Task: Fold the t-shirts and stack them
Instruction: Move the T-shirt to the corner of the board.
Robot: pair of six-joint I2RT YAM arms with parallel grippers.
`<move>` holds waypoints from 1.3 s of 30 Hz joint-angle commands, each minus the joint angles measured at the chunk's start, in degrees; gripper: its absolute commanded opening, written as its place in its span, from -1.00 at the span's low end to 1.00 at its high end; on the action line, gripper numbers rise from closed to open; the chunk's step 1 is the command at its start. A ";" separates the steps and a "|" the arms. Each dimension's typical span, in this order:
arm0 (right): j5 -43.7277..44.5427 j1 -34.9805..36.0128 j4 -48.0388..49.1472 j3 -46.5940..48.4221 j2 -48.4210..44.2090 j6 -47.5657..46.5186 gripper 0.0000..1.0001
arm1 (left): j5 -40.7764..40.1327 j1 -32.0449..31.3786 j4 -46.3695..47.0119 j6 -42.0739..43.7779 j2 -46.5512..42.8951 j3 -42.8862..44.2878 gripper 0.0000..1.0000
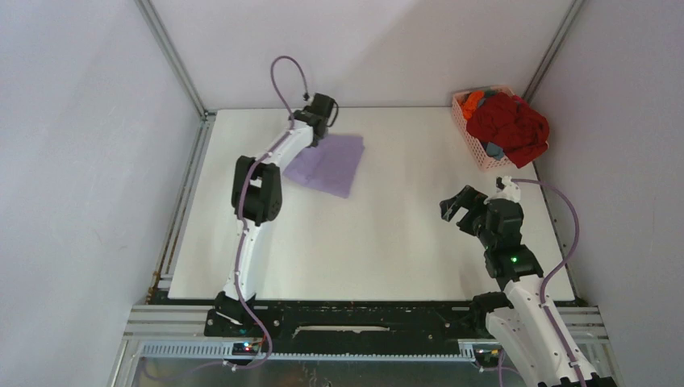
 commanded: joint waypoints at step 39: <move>7.79 -0.73 4.41 -0.69 4.98 -1.91 0.99 | -0.52 19.86 23.33 27.13 -1.94 16.81 1.00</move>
